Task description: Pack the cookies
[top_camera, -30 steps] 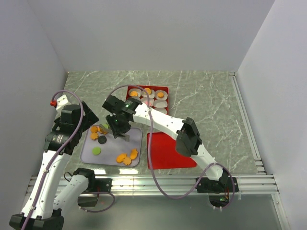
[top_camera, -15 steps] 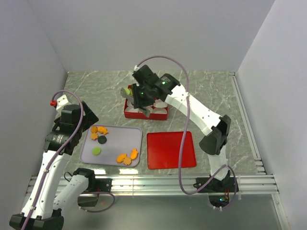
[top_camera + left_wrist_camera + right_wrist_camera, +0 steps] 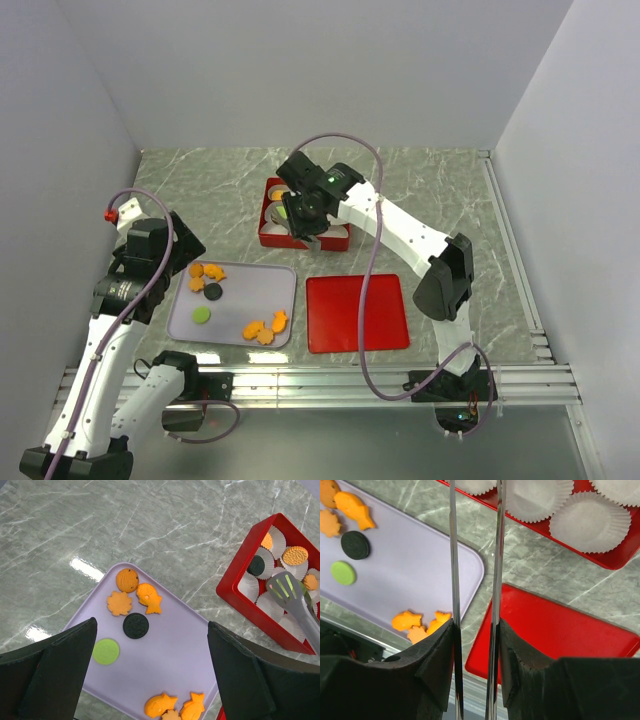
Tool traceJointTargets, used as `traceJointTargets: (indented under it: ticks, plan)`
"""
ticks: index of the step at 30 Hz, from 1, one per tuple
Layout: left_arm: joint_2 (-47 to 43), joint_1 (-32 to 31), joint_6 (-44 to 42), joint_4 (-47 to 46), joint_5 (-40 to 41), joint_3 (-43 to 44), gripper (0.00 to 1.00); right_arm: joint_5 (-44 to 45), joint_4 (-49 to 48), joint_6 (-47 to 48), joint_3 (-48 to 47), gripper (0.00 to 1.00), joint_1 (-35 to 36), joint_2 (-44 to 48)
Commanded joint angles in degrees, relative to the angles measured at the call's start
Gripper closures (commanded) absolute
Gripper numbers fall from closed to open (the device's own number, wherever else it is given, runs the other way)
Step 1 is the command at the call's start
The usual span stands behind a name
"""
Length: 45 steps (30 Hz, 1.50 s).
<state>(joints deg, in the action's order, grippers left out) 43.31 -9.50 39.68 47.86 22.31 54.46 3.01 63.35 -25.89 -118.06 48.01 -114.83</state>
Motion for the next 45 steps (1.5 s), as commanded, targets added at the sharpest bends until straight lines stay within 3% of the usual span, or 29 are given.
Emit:
traceJointTargets:
  ticks: [1, 45]
  plan:
    - [-0.59, 0.18, -0.31, -1.1, -0.24, 0.74, 0.01, 0.69, -1.92, 0.31, 0.02, 0.64, 0.33, -0.49]
    - [-0.51, 0.27, -0.31, -1.1, -0.24, 0.65, 0.02, -1.51, -3.15, 0.23, -2.26, 0.48, 0.42, -3.3]
